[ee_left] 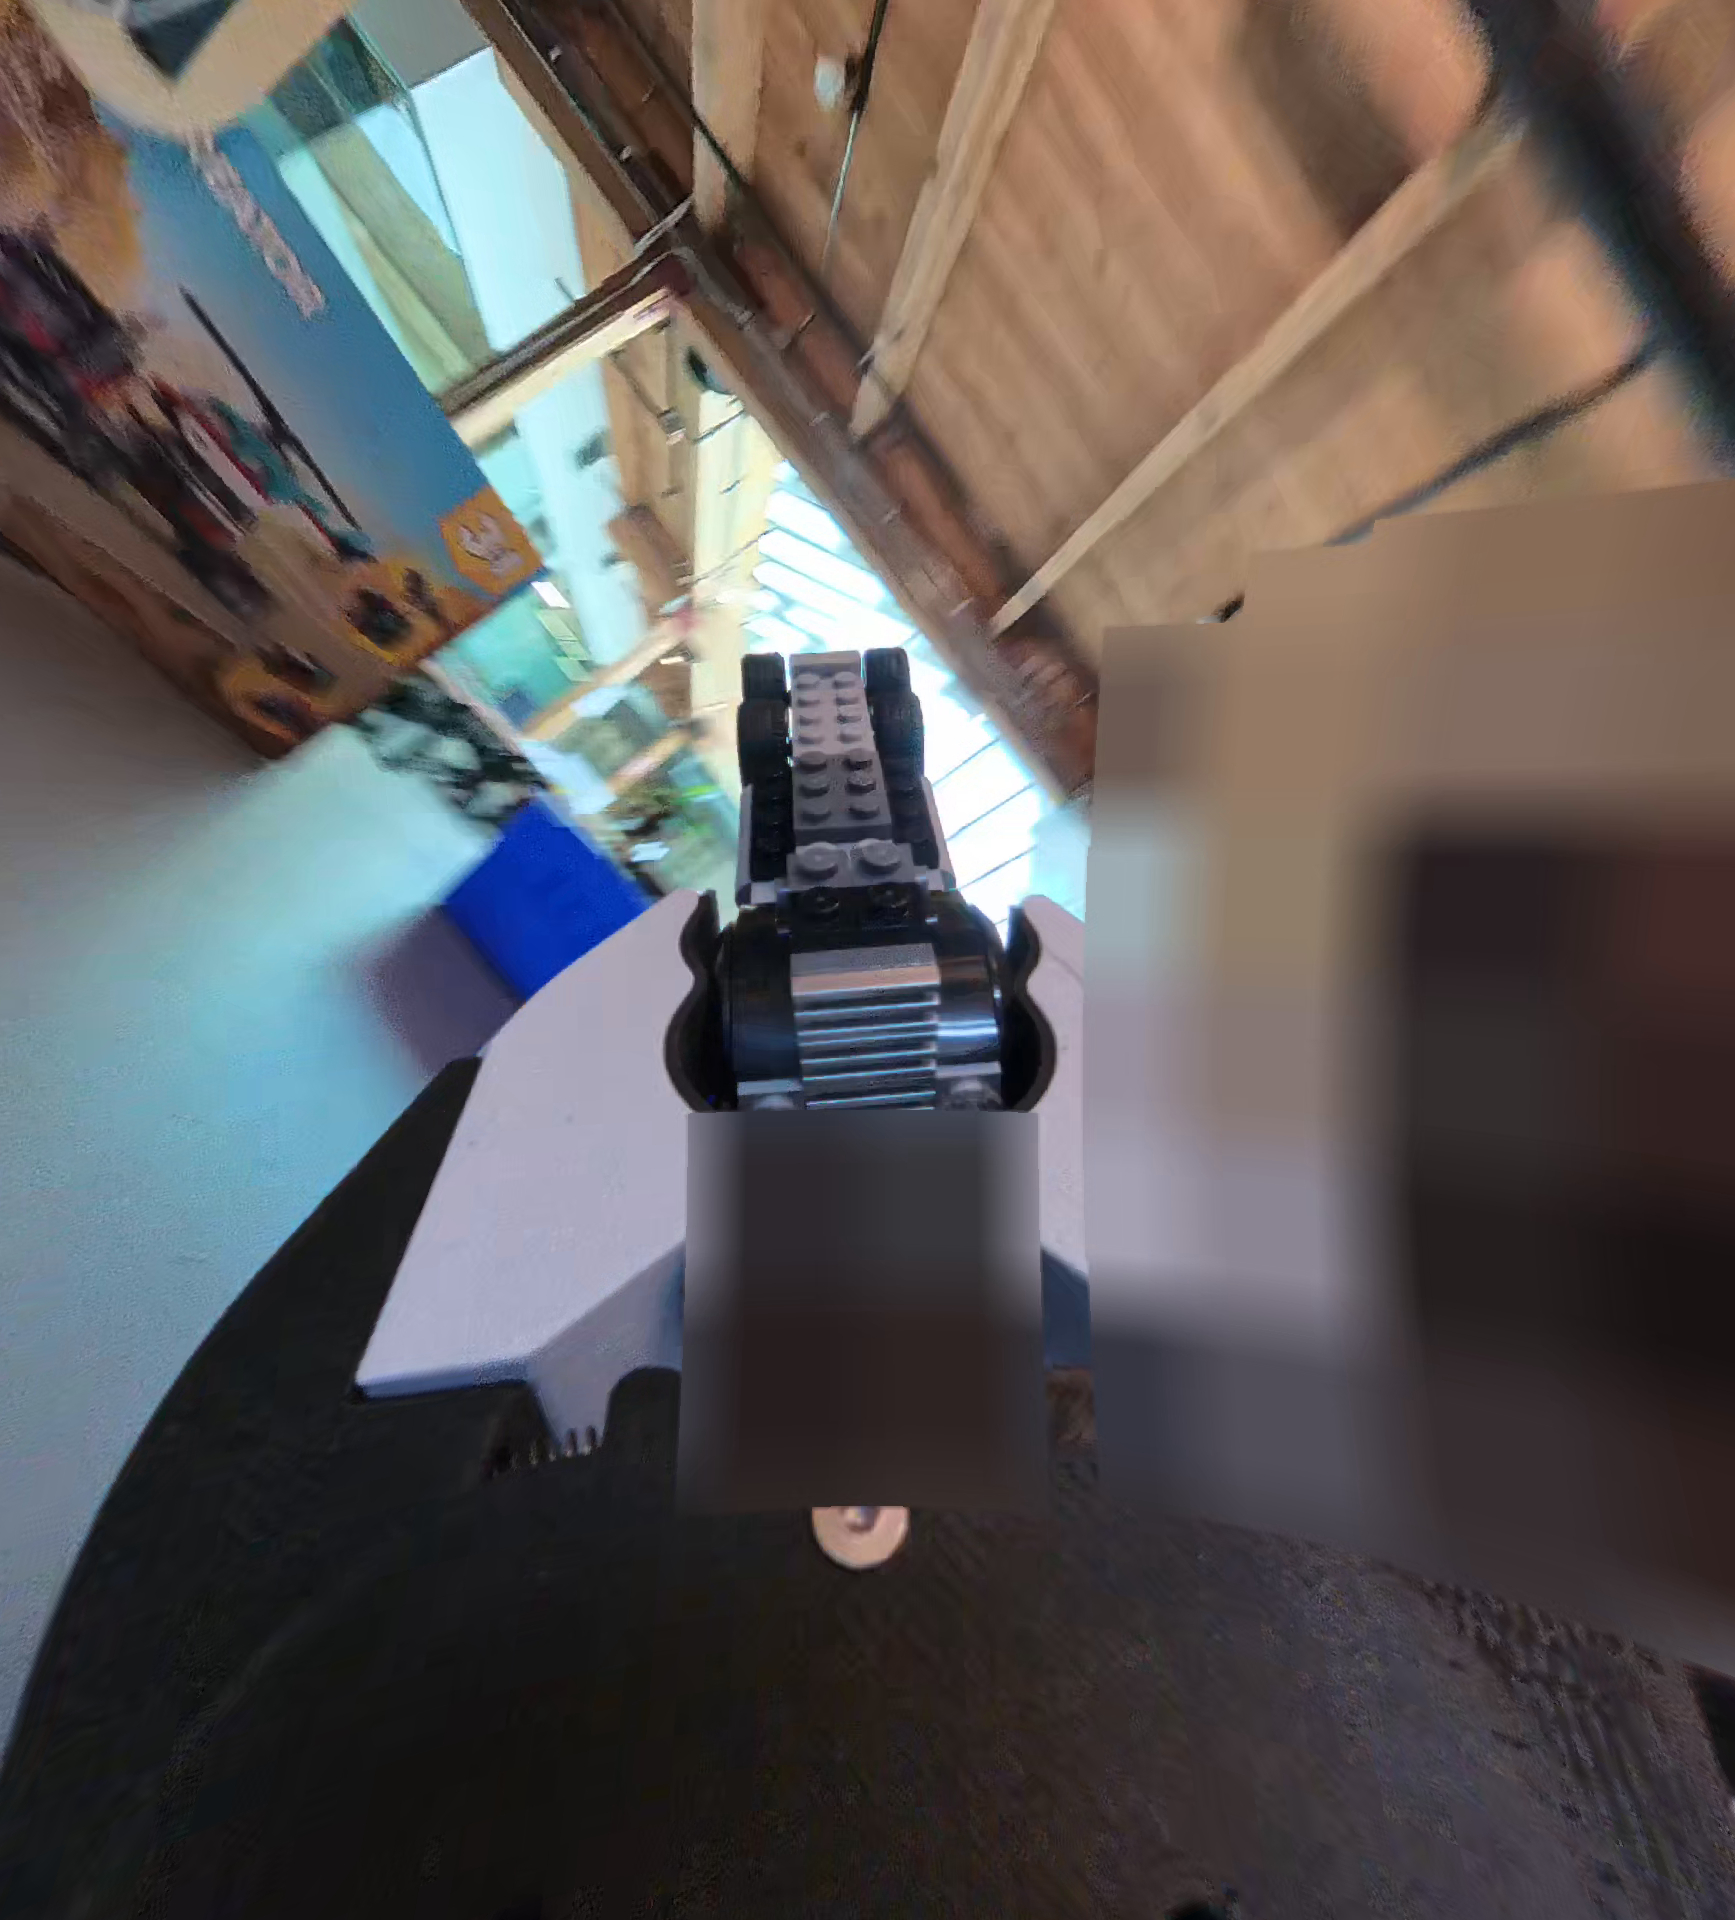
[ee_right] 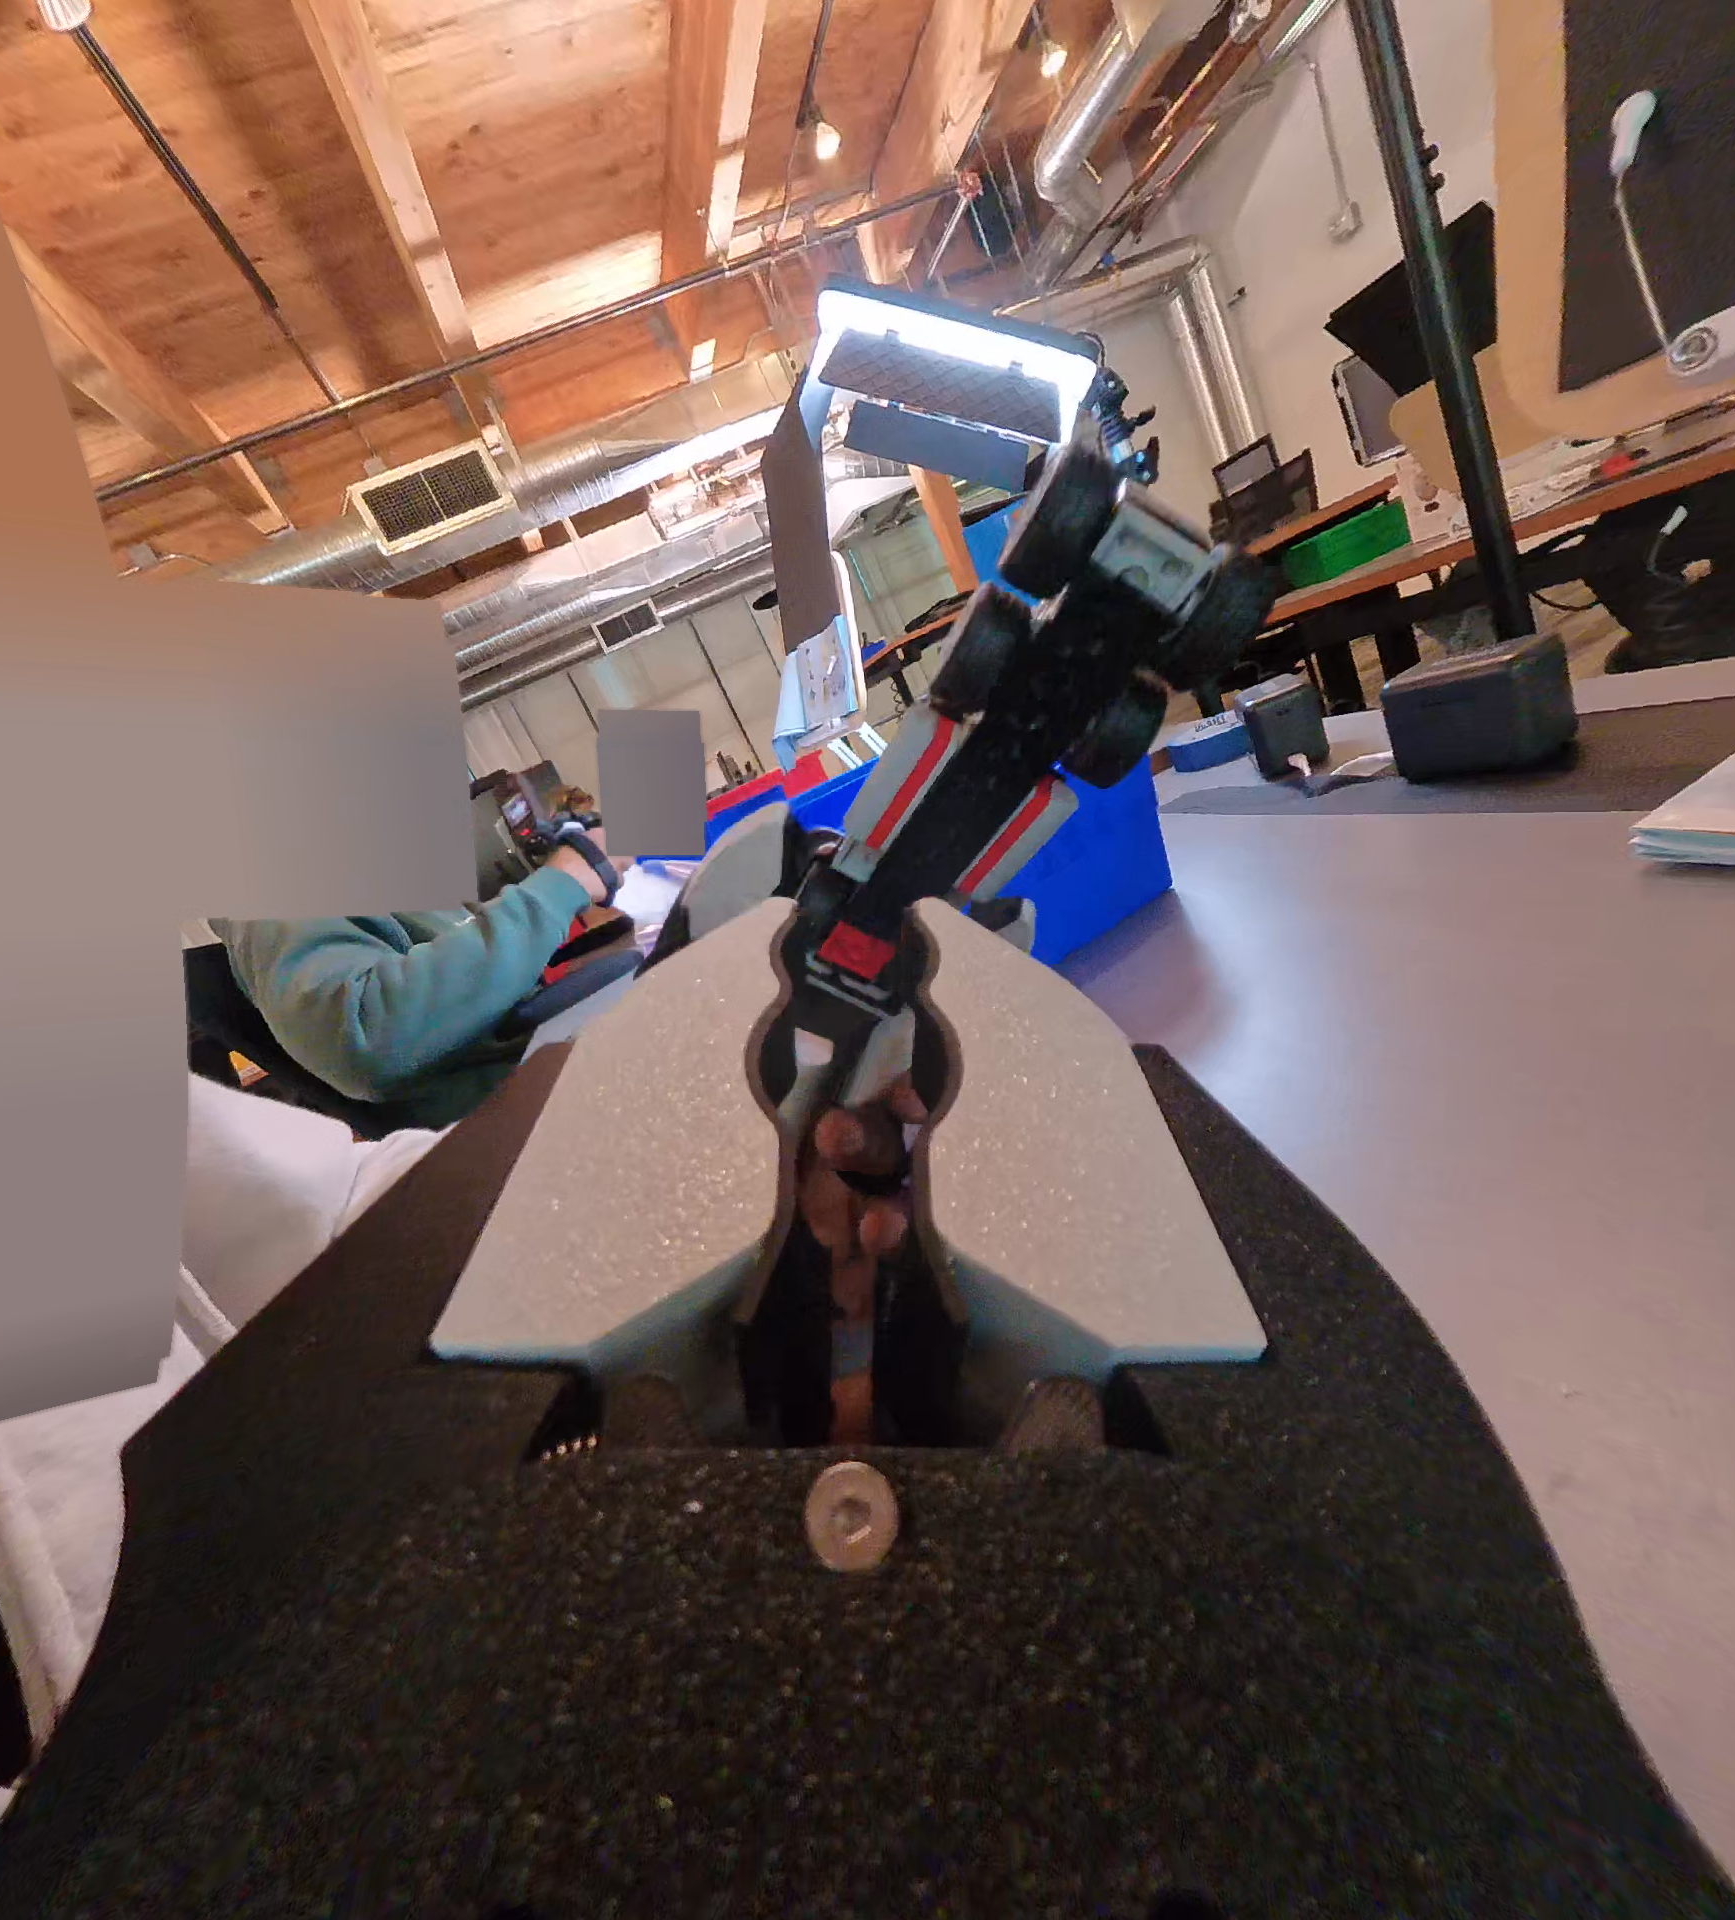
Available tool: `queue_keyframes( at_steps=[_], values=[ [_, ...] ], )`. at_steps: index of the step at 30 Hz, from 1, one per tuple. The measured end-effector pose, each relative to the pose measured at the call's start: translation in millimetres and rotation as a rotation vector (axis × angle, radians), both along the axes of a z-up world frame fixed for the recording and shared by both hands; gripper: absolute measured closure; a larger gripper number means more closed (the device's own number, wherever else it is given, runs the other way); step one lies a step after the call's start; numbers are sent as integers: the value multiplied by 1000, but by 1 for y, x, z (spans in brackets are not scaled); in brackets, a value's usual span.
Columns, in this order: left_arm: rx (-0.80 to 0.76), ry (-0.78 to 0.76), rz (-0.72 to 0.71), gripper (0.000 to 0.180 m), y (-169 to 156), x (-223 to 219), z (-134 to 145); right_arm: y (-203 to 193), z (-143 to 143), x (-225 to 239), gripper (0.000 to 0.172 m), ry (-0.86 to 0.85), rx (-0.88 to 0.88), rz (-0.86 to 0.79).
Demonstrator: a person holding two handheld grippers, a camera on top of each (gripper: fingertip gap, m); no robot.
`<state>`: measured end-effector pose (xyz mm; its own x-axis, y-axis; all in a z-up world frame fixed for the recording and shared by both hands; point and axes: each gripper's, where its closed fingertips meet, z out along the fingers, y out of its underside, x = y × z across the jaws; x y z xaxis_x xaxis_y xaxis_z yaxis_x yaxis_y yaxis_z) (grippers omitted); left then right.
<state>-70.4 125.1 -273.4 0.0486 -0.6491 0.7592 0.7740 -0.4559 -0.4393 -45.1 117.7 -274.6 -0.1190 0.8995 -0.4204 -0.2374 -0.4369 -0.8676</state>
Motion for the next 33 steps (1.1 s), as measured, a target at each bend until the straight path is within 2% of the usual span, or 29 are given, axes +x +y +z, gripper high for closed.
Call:
queue_keyframes(
  at_steps=[1,5,7,14,17,20,23,26,30,33],
  values=[
    [58,146,64,129,-1,5,-1,3,1,2,154,10,-11,-12],
    [416,859,445,128,-4,12,-4,11,-1,5,153,13,-52,-38],
    [549,1068,608,128,-6,12,-3,11,0,5,152,19,-61,-31],
    [610,1293,685,128,-2,15,-14,8,-4,3,152,-19,-9,-44],
    [662,1427,746,128,0,14,-17,13,-8,4,151,-96,89,-106],
    [718,1612,783,128,3,10,-24,17,-11,8,147,-222,331,-188],
    [770,1880,856,128,9,0,-33,17,-10,9,139,-316,632,-305],
    [869,2118,899,128,10,0,-39,-2,-22,-2,133,-383,875,-288],
    [998,2232,890,128,6,10,-41,5,-28,3,136,-482,1299,-366],
    [1065,2284,886,129,4,15,-43,3,-29,9,139,-451,1340,-336]
  ],
)
